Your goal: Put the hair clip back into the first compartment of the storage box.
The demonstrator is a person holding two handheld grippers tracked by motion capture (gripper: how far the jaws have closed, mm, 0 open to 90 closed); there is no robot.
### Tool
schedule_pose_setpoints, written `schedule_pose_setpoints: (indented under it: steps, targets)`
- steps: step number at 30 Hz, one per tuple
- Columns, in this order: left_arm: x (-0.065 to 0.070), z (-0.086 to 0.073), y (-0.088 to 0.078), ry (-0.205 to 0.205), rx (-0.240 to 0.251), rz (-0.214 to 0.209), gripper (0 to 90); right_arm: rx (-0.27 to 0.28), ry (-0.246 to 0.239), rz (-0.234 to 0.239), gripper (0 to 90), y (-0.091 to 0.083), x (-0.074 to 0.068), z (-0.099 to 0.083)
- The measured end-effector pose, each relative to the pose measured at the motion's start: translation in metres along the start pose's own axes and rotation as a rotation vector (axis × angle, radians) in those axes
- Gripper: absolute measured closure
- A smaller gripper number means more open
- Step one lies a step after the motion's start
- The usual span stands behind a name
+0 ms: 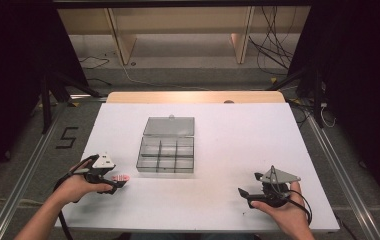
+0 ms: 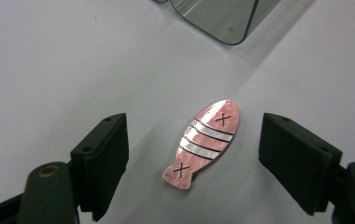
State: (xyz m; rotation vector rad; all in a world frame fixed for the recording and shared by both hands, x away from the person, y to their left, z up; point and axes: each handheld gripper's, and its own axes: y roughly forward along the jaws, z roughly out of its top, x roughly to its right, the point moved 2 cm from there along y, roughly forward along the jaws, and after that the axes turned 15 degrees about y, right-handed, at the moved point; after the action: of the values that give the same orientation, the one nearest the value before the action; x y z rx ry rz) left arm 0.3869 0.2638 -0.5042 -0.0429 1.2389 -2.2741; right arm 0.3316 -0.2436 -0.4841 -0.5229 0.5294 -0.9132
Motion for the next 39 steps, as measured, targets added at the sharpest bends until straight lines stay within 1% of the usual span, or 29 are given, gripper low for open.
schedule_pose_setpoints:
  steps: [3, 5, 7, 8, 9, 10, 11, 12, 13, 17, 22, 29, 32, 33, 35, 38, 39]
  targets:
    - [-0.0027, -0.0001, 0.0040, 0.004, -0.001, -0.020, 27.3, -0.002, -0.001, 0.002, 21.1, 0.0003, -0.0002, -0.0001]
    - [-0.0035, -0.0002, 0.0064, 0.017, -0.007, -0.036, 27.5, 0.001, -0.003, 0.001, 21.1, 0.0005, 0.0000, 0.0003]
    - [-0.0045, 0.0004, 0.0070, 0.013, 0.003, -0.044, 27.9, 0.001, -0.003, 0.000, 21.1, 0.0005, 0.0002, 0.0003]
    - [-0.0046, 0.0008, 0.0073, 0.020, 0.005, -0.057, 30.1, 0.000, 0.002, 0.001, 21.1, 0.0007, 0.0003, 0.0001]
    - [-0.0046, 0.0008, 0.0073, 0.020, 0.005, -0.057, 31.5, -0.001, 0.003, 0.001, 21.1, 0.0009, 0.0004, 0.0000]
    - [-0.0047, 0.0009, 0.0072, 0.025, 0.005, -0.066, 31.5, -0.001, 0.003, 0.001, 21.1, 0.0009, 0.0004, 0.0000]
    - [-0.0045, 0.0011, 0.0072, 0.025, 0.007, -0.074, 35.8, -0.001, 0.004, 0.000, 21.1, 0.0011, 0.0005, 0.0001]
    - [-0.0047, 0.0008, 0.0072, 0.013, 0.011, -0.094, 37.9, 0.002, 0.002, 0.001, 21.1, 0.0012, 0.0004, 0.0004]
    - [-0.0052, 0.0004, 0.0070, 0.012, 0.011, -0.104, 40.0, 0.002, 0.000, 0.000, 21.1, 0.0010, 0.0002, 0.0005]
    - [-0.0059, 0.0004, 0.0072, 0.007, 0.014, -0.111, 42.0, 0.003, -0.001, 0.002, 21.1, 0.0009, -0.0006, 0.0009]
    - [-0.0044, 0.0028, 0.0066, 0.005, -0.003, -0.117, 48.5, 0.003, 0.000, 0.000, 21.1, 0.0011, -0.0004, 0.0009]
    - [-0.0030, 0.0047, 0.0060, -0.005, -0.010, -0.121, 58.5, 0.009, 0.003, -0.001, 21.1, 0.0002, -0.0008, 0.0010]
    - [-0.0017, 0.0062, 0.0057, 0.009, -0.017, -0.123, 63.6, 0.007, 0.003, -0.001, 21.1, -0.0003, -0.0011, 0.0005]
    - [-0.0009, 0.0068, 0.0055, 0.020, -0.021, -0.121, 63.6, 0.007, 0.003, -0.001, 21.1, -0.0003, -0.0011, 0.0005]
    - [0.0011, 0.0079, 0.0052, 0.033, -0.026, -0.116, 66.9, 0.008, 0.002, 0.000, 21.2, -0.0005, -0.0011, 0.0007]
    - [0.0038, 0.0083, 0.0048, 0.033, -0.028, -0.096, 67.4, 0.010, 0.001, -0.001, 21.2, -0.0006, -0.0009, 0.0010]
    - [0.0038, 0.0083, 0.0048, 0.033, -0.028, -0.096, 67.4, 0.010, 0.000, 0.000, 21.2, -0.0005, -0.0009, 0.0009]
